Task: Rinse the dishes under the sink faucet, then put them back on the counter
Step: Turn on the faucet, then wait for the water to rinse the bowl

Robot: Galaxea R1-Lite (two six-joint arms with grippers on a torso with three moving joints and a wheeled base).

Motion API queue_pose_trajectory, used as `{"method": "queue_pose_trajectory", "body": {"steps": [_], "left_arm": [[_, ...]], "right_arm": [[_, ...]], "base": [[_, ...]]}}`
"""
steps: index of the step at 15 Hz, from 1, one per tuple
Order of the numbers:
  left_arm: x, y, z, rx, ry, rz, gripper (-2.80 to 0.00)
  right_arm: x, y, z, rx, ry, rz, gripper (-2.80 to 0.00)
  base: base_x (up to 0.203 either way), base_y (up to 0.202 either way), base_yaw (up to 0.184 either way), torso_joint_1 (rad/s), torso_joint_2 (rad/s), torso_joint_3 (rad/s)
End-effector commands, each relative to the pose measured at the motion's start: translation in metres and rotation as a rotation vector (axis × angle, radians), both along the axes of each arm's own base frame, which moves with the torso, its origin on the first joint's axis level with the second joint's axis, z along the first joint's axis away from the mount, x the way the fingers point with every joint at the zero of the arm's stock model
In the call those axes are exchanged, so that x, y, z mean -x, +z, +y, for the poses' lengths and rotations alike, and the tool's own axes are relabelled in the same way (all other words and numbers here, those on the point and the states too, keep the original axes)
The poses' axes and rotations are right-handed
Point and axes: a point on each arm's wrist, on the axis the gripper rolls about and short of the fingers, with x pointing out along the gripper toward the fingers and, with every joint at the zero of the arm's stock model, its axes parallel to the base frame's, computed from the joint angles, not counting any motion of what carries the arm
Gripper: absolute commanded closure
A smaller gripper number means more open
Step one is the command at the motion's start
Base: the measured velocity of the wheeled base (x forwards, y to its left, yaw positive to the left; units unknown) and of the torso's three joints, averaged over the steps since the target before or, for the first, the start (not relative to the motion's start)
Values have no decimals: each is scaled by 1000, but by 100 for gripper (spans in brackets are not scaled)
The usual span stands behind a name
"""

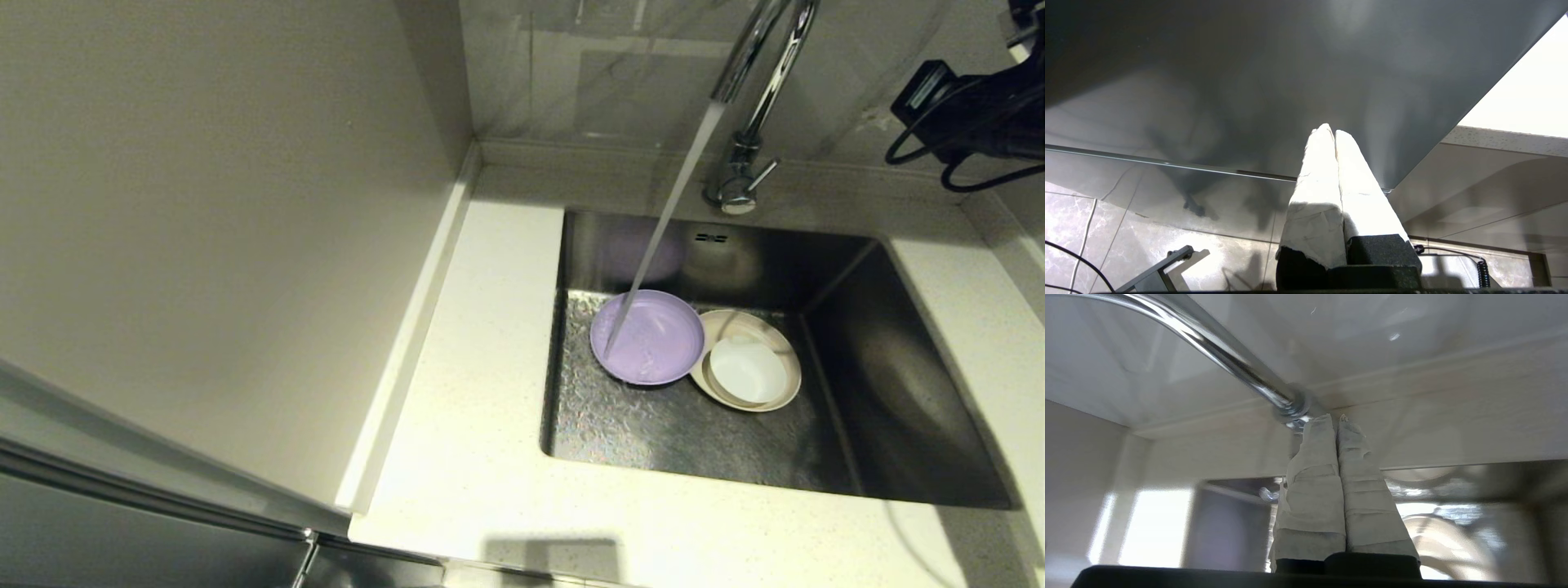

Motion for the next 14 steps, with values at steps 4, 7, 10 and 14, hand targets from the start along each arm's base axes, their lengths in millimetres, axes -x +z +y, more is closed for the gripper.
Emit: {"method": "queue_pose_trajectory", "body": {"steps": [4, 7, 10, 14], "left_arm": [[0, 0, 0, 1, 1, -3, 0], [0, 0, 0, 1, 1, -3, 0], [0, 0, 0, 1, 1, -3, 0], [0, 0, 0, 1, 1, -3, 0]], "right_arm": [[109, 30, -11, 294, -137, 23, 0], [208, 16, 8, 431, -282, 62, 0], [309, -25, 34, 521, -379, 43, 0], [372, -125, 50, 586, -499, 149, 0]], "base": [[0, 0, 0, 0, 0, 0], [0, 0, 0, 0, 0, 0], [0, 0, 0, 0, 0, 0], [0, 0, 0, 0, 0, 0]]}}
